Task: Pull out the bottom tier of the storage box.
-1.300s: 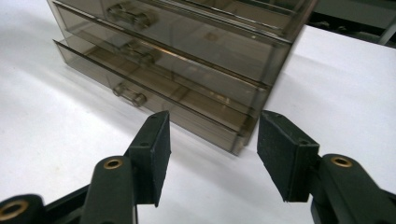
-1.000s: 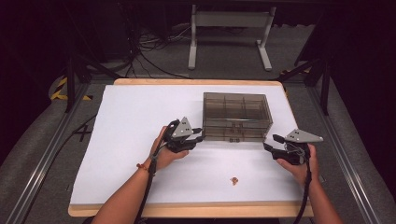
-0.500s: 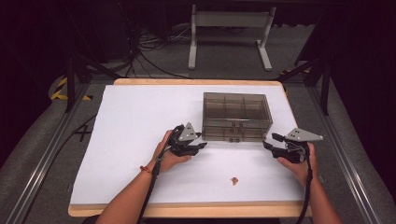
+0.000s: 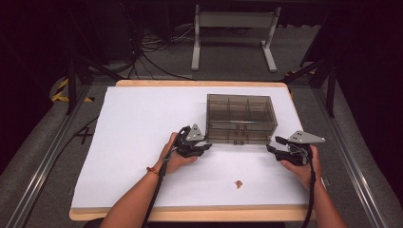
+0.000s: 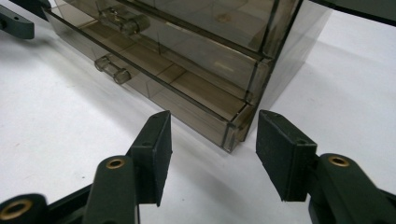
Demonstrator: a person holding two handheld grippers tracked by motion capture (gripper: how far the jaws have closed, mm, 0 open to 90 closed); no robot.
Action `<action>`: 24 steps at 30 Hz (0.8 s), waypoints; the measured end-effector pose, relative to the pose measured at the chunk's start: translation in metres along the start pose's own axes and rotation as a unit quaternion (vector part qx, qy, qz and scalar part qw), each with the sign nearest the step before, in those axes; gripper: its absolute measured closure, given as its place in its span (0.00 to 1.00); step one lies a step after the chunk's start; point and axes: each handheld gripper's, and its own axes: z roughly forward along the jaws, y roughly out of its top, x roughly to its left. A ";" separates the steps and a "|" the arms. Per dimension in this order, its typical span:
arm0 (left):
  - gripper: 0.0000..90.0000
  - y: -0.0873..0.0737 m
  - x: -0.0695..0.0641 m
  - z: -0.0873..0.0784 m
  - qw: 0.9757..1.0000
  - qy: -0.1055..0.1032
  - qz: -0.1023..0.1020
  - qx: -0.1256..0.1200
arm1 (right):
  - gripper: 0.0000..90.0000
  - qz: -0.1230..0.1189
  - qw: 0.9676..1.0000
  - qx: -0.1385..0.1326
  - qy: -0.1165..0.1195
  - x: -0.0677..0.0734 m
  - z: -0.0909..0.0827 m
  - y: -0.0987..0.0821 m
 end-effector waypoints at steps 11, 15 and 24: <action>0.87 -0.001 0.003 -0.001 1.000 0.000 0.001 0.001 | 0.62 -0.016 1.000 0.014 0.019 0.006 0.007 -0.002; 0.88 -0.001 0.003 -0.001 1.000 0.000 -0.001 0.000 | 0.70 -0.027 0.999 0.021 0.032 0.009 0.010 -0.003; 0.87 -0.001 0.004 0.001 1.000 0.003 0.005 0.007 | 0.68 -0.017 1.000 0.020 -0.008 -0.002 0.002 -0.005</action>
